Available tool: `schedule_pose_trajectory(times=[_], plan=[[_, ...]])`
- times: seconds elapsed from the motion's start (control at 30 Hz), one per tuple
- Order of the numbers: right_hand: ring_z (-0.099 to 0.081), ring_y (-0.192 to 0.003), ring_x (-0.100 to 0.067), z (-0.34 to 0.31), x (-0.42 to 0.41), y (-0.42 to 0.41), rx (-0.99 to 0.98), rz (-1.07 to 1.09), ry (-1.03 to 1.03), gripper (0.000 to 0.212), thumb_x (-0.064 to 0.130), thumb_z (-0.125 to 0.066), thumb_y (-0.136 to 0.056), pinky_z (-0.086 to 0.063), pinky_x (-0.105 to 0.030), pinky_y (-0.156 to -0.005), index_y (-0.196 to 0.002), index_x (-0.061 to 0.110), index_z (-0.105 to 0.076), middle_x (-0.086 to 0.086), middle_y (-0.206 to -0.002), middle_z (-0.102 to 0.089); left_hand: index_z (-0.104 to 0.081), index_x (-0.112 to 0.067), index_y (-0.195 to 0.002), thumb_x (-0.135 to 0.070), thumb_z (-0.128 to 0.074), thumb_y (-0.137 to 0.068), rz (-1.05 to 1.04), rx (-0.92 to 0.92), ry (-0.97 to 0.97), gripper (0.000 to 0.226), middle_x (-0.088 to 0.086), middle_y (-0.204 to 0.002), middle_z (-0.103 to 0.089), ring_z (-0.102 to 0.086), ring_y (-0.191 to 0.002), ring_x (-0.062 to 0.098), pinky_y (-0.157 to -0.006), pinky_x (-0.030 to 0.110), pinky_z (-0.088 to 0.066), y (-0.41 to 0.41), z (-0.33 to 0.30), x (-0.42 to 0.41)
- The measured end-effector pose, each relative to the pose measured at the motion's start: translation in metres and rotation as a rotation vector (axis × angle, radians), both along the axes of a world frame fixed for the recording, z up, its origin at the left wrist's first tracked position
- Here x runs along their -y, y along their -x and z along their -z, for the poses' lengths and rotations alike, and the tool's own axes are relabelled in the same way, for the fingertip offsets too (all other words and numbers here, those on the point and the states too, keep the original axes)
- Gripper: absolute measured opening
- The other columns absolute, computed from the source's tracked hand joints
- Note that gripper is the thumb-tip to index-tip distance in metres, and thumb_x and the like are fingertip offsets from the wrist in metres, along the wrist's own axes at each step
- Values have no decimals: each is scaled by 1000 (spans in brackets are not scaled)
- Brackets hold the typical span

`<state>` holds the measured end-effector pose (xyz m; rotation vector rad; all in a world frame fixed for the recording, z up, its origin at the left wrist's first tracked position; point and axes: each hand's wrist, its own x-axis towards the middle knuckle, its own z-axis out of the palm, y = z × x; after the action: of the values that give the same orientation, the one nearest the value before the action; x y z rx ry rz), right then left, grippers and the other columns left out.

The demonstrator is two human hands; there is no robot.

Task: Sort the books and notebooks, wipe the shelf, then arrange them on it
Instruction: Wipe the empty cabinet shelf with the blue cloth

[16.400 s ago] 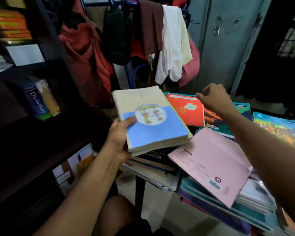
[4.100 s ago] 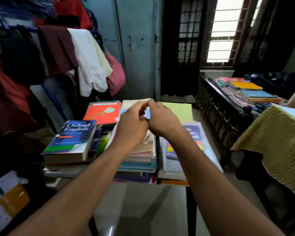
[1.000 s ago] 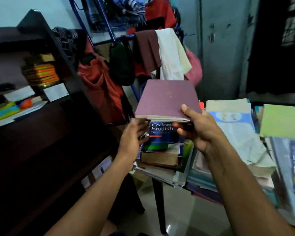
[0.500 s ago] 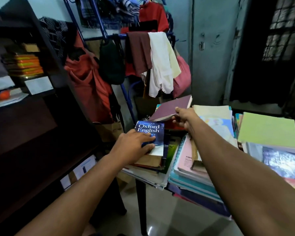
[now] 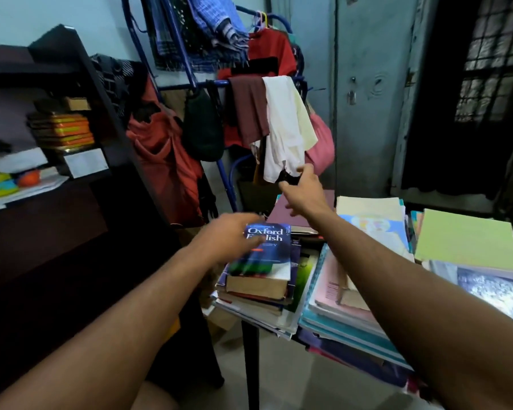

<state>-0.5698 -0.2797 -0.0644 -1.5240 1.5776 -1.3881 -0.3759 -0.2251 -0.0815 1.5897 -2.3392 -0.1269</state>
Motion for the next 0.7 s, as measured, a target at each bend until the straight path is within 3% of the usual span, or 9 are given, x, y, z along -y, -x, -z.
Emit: schedule_pose_trajectory(times=[0.07,0.13,0.27,0.37,0.5,0.6,0.7], plan=[[-70,-76,-28,-23,-14,-32,79,-131,52,36,20,-62,-94,-60,-38,-51,-125,15,-43,-4,-102,-53,-58,-34,-138,-51,-67,-87,-66,-164,91,55,-1,-130,-68,-67,-109,19,-95,40,-55,-21,-23,-5],[-68,-75,-26,-45,-31,-80,136,-285,85,31,20,-63,-95,-62,-44,-59,-121,15,-46,-7,-104,-56,-56,-34,-139,-49,-68,-87,-159,-234,165,56,-3,-127,-69,-69,-105,16,-94,41,-56,-56,-48,-24],[-68,-77,-24,-91,-76,-182,248,-556,158,27,24,-65,-96,-63,-46,-60,-116,13,-51,-8,-105,-57,-42,-41,-146,-57,-66,-86,-365,-165,270,67,-14,-124,-68,-70,-100,14,-95,41,-54,-142,-105,-81],[-68,-75,-21,-123,-120,-271,305,-781,181,28,24,-66,-96,-62,-50,-62,-116,12,-50,-2,-95,-57,-52,-36,-138,-57,-67,-83,-547,-107,363,61,-13,-117,-72,-68,-107,16,-97,37,-53,-216,-154,-151],[-68,-82,-25,-158,-205,-394,309,-1065,185,31,28,-68,-95,-62,-47,-57,-117,16,-50,-6,-102,-58,-64,-36,-123,-71,-57,-69,-842,-9,479,65,-16,-103,-75,-69,-100,12,-93,38,-55,-301,-209,-282],[-71,-84,-27,-178,-273,-464,241,-1219,283,34,34,-70,-93,-62,-52,-60,-114,19,-49,-6,-102,-59,-62,-36,-128,-63,-63,-84,-1107,171,553,51,-12,-112,-73,-67,-109,17,-94,39,-54,-343,-232,-371],[-70,-93,-30,-193,-331,-519,186,-1298,392,38,38,-70,-90,-62,-53,-67,-115,22,-47,-11,-116,-57,-61,-35,-128,-61,-62,-87,-1319,335,616,48,-4,-123,-70,-64,-116,26,-93,39,-53,-375,-245,-434]])
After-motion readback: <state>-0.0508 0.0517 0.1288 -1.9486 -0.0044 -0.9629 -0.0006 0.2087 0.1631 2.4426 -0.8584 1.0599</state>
